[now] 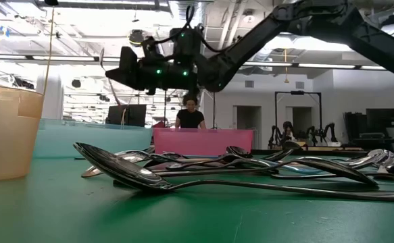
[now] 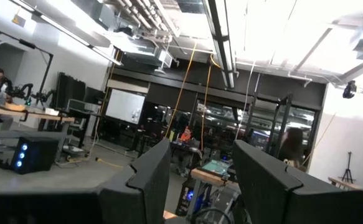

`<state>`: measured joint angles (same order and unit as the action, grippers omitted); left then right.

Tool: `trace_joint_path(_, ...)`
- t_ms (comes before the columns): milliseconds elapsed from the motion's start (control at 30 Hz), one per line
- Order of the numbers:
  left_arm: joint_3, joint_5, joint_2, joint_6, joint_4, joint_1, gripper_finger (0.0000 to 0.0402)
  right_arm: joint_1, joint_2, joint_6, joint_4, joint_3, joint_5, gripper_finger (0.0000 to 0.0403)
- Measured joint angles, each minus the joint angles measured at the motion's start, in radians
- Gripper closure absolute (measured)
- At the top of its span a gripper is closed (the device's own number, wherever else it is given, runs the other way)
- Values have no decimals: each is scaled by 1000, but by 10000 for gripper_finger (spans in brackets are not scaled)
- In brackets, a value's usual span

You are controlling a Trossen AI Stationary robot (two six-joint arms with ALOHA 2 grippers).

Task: Sort silverware by color (type)
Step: Put the orange spoon into the blue bin

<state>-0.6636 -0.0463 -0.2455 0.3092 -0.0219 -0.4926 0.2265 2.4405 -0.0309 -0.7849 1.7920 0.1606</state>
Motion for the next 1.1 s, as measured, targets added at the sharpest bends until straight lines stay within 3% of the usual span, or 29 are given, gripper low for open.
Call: trace_joint_path(1100, 0, 6, 0, -10, -41, 0, 243, 3, 3, 59, 46, -2, 25, 395)
